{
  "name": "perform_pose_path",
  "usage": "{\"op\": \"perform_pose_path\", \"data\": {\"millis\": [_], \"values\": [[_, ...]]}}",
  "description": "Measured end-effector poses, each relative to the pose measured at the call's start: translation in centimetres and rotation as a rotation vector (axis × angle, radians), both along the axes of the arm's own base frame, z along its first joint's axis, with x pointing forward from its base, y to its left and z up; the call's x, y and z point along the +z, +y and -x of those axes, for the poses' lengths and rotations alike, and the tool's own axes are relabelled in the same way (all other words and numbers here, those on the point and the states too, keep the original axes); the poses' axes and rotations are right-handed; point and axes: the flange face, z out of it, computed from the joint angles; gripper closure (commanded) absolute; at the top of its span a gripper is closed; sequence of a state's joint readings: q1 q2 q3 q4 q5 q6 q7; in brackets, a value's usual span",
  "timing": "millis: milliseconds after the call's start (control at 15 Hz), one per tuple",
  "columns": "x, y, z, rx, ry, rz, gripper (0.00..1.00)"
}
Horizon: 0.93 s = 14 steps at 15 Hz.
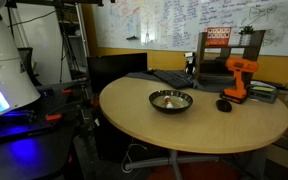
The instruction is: Remove the glue stick from the bowl and place it on the table
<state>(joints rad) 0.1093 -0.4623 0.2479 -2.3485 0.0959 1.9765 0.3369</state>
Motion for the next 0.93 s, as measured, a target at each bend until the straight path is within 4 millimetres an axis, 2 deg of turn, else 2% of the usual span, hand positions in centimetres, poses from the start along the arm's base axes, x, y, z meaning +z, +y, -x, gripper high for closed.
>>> {"op": "perform_pose_path", "data": {"millis": [133,200,400,600,733,933], "values": [[-1.8,-0.7,-1.3,0.089,-0.051,0.056,0.0],[-3.4,-1.3,-2.1,0.142,-0.06,0.083,0.0],[-9.6,-4.0,-4.7,0.302,-0.021,0.124,0.0],[-15.4,-7.6,-6.9,0.459,0.064,0.133,0.0],[-18.1,-9.3,-8.0,0.561,0.12,0.149,0.0],[-20.9,-10.1,-9.4,0.719,0.182,0.178,0.0]]}}
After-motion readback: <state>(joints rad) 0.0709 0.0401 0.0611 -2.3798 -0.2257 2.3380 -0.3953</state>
